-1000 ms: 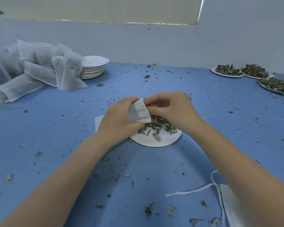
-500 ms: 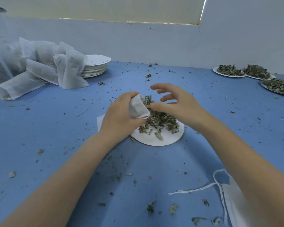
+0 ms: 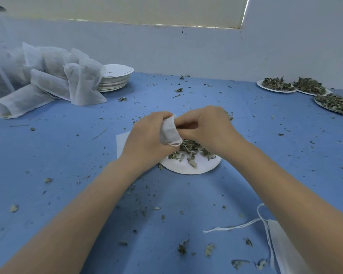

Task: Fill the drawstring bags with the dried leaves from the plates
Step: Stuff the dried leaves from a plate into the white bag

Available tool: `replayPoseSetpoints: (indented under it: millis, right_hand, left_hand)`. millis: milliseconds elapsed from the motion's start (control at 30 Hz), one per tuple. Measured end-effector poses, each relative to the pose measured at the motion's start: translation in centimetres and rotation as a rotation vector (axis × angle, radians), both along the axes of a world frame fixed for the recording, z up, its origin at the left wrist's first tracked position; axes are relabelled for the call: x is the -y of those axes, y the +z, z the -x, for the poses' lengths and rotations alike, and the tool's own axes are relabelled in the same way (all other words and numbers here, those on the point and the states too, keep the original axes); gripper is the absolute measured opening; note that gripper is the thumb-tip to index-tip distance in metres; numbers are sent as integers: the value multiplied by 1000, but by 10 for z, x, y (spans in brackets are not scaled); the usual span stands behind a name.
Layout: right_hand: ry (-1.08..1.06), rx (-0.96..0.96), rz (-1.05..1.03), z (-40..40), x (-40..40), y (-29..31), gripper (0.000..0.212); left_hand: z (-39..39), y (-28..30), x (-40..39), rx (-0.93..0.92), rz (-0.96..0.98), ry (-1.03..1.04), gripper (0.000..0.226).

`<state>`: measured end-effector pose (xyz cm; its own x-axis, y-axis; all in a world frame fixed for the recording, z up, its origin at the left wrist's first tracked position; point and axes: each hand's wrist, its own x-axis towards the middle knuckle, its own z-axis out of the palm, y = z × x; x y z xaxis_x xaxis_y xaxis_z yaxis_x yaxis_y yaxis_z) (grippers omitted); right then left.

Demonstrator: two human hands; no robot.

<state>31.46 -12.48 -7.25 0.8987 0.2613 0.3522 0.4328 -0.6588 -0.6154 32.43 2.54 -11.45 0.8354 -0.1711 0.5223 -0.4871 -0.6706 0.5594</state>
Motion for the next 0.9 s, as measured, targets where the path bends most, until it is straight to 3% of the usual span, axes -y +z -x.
replayPoseSetpoints:
  millis: [167, 333, 500, 600, 667, 767, 833, 900]
  right_hand:
    - [149, -123, 250, -3, -6, 5, 17]
    - [206, -117, 64, 2, -1, 7, 17]
    - [138, -55, -59, 4, 7, 6, 27]
    - [79, -104, -111, 5, 30, 8, 17]
    - [-41, -82, 80, 2, 48, 7, 14]
    - [-139, -222, 530, -3, 63, -4, 50]
    - [-119, -299, 605, -6, 63, -13, 67]
    - [-84, -290, 571, -8, 60, -20, 67]
  left_hand:
    - [0, -1, -2, 11, -132, -47, 50]
    - [-1, 2, -4, -47, -70, -39, 63]
    - [-3, 1, -8, -32, -178, -14, 57]
    - [-3, -1, -13, -30, -209, 36, 60]
    - [-4, -1, -14, -47, -240, 51, 62]
    - [-6, -3, -13, -67, -269, 47, 62]
    - [-6, -4, -12, -71, -265, 51, 62]
    - [-6, -5, -13, -69, -252, 59, 62]
